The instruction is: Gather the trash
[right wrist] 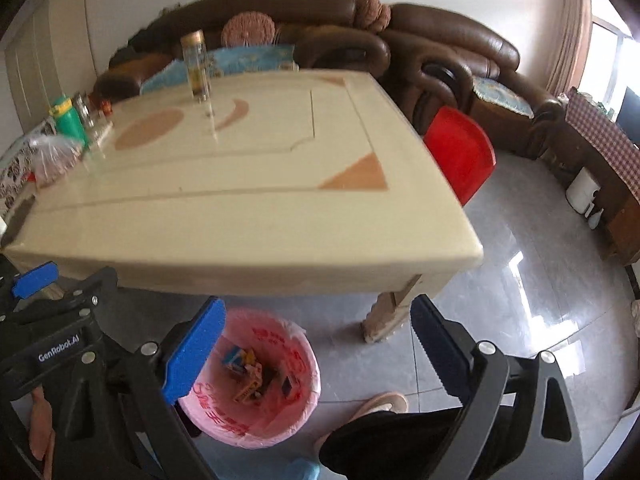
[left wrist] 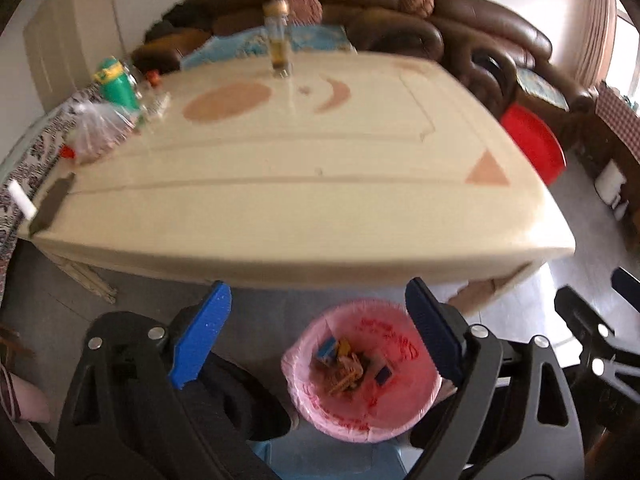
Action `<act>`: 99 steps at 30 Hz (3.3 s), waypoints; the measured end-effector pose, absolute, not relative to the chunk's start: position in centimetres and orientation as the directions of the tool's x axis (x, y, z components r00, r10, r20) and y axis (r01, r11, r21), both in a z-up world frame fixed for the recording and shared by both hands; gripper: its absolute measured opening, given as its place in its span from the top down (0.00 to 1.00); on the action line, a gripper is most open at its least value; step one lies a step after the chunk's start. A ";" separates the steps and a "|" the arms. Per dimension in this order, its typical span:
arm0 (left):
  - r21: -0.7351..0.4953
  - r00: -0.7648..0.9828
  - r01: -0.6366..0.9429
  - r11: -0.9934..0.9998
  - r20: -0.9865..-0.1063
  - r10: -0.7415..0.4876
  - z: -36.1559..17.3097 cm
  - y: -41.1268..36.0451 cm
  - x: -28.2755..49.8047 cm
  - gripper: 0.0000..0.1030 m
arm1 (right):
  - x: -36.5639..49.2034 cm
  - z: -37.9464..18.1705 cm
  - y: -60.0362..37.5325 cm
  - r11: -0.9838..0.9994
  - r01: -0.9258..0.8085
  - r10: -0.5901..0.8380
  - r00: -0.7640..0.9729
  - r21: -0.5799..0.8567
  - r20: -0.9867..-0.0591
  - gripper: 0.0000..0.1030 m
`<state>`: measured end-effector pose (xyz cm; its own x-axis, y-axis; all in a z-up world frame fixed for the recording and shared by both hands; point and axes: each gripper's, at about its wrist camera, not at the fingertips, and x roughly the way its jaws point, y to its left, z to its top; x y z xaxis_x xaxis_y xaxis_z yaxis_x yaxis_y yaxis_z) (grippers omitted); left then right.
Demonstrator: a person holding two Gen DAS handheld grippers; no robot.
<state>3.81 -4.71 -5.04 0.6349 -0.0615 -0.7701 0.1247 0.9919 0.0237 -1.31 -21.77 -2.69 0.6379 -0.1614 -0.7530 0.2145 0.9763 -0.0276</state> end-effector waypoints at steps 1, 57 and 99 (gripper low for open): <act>0.019 0.645 0.124 0.992 -0.761 -0.065 -4.5 -4.6 3.6 0.15 | -1.8 -2.0 -21.6 0.975 0.220 -0.172 0.651 -0.033 -0.739 0.07; 0.083 0.760 0.126 0.989 -0.649 -0.043 0.6 -5.3 -0.1 0.06 | -4.7 3.0 -20.9 0.964 0.261 -0.230 0.725 -0.051 -0.649 0.07; 0.087 0.726 0.195 0.977 -0.682 -0.084 -0.2 -5.3 0.4 0.06 | -4.4 2.1 -21.5 0.965 0.258 -0.225 0.717 -0.050 -0.660 0.07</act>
<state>0.42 -5.31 -0.23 0.7263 -0.0843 -0.6822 0.1952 0.9769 0.0871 -4.40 -21.50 2.12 0.7170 -0.2254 -0.6596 0.2577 0.9650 -0.0497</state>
